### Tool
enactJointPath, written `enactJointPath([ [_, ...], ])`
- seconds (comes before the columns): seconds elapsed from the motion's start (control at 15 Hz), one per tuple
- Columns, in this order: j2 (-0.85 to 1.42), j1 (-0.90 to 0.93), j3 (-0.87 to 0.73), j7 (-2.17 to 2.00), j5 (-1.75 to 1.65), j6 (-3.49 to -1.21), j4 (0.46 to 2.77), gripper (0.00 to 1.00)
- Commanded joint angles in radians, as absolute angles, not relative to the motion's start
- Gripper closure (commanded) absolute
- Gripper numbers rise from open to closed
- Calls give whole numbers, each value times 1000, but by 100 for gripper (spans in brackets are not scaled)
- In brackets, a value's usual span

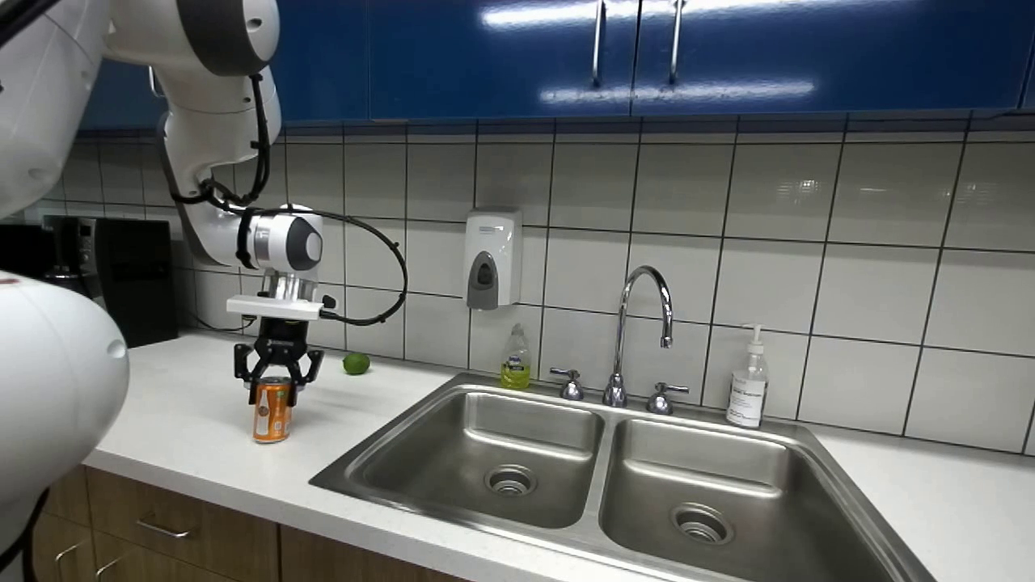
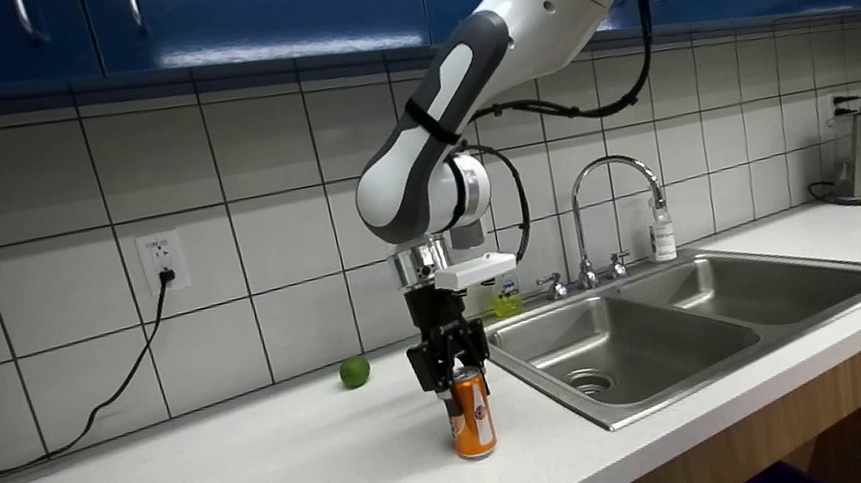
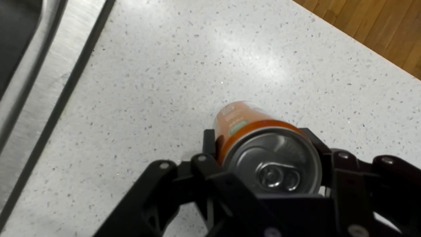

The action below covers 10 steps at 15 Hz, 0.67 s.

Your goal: Take the soda can out of the sink

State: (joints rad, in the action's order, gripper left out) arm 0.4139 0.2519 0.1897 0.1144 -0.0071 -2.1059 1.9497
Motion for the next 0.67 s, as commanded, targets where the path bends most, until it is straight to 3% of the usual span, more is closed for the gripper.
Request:
enactJointPath([
  [0.0, 416, 259, 189, 70, -34, -2058, 1922, 11],
  [0.13, 406, 257, 190, 64, -28, -2059, 1932, 1],
  [0.6, 297, 255, 206, 39, 0, -2027, 1990, 0],
])
